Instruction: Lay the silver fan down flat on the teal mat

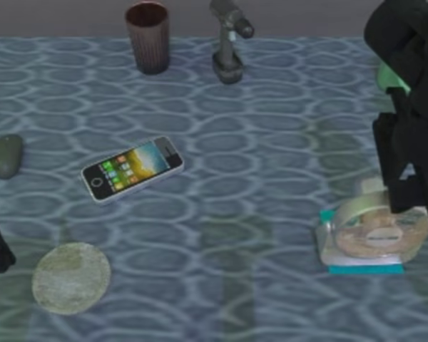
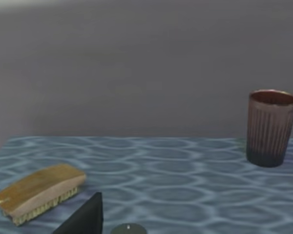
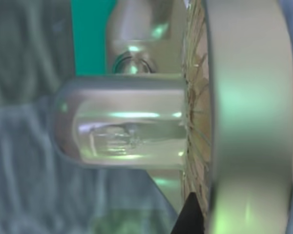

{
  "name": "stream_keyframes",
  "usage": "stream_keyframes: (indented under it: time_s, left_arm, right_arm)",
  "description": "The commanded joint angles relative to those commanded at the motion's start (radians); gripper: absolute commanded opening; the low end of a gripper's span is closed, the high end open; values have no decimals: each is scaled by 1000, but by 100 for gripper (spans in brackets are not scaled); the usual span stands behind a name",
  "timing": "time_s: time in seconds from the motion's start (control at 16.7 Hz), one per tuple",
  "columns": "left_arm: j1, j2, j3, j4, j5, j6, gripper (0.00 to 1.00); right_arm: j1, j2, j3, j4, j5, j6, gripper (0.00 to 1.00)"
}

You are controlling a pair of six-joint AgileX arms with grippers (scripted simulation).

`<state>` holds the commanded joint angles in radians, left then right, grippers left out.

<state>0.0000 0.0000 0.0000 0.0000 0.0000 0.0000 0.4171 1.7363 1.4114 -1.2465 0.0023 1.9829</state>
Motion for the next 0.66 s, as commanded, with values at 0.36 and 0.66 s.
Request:
stream_keyframes:
  time_s: [0.36,0.66]
  left_arm:
    - [0,0,0,0,0,0,100]
    - [0,0,0,0,0,0,100]
  right_arm:
    - [0,0,0,0,0,0,100]
    - [0,0,0,0,0,0,100]
